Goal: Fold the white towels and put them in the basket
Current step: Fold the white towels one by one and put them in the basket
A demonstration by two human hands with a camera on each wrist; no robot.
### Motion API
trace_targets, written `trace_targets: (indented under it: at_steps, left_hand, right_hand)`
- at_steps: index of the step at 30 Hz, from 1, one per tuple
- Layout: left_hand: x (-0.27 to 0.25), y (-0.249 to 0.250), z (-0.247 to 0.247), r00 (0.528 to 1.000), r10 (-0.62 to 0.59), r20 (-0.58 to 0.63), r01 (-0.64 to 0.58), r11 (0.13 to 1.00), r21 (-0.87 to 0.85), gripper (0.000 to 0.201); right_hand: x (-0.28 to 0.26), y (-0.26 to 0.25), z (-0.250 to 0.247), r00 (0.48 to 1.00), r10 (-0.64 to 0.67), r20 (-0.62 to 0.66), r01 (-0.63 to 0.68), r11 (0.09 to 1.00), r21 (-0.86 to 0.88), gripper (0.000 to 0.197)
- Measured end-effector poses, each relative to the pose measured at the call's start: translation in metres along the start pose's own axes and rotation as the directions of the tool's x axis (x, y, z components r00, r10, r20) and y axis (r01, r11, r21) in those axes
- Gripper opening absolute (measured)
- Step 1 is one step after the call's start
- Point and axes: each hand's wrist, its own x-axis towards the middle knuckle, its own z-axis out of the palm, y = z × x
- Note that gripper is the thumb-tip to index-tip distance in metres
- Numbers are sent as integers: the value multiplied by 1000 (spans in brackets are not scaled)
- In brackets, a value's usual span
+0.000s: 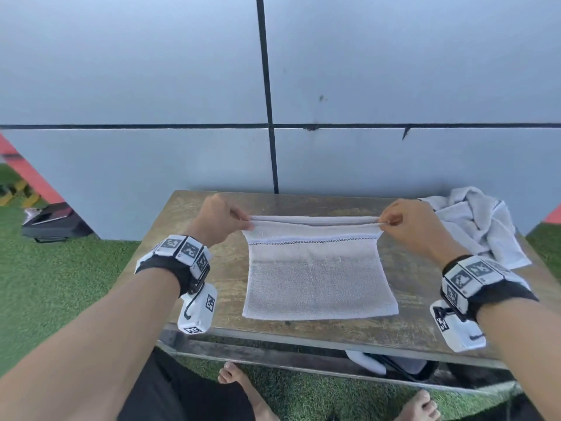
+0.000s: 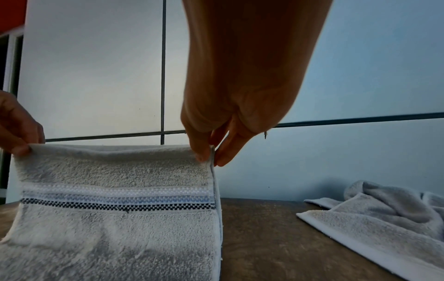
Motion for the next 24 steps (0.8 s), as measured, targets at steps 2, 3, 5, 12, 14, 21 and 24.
trace_targets:
  at_steps: [2,3,5,12,14,21,24]
  left_hand:
    - [-10,8,-6,1000,9,-12,-9,1000,-8,15]
    - [-15,13,-10,1000,7,-15,-7,1000,-2,15]
    - [-25,23,-19,1000,13,-18,-13,1000,28,15]
    - [-48,43,-33,998,57,-17,-56,997,56,16]
    - [-51,44,-35,997,79,-16,-77,995,65,13]
    - [-32,47,-56,977,208,-53,-205,977,51,18]
    - [-16,64,-70,964,257,-65,-244,955,171,12]
  right_hand:
    - [-6,-5,-8,1000,-16,-26,17,1000,24,8]
    - [-9,-7,-12,999,-22,-38,24,999,40,9]
    - [-14,-12,-20,998,-26,-58,28,999,44,9]
    - [-27,-28,-39,997,41,-70,-40,999,14,11]
    - [-31,-33,-43,996,63,-67,-62,998,5,11]
    - [-15,-52,-70,996,15,-88,-18,999,-29,23]
    - [8,-67,-92,997,-22,-80,9,987,-159,22]
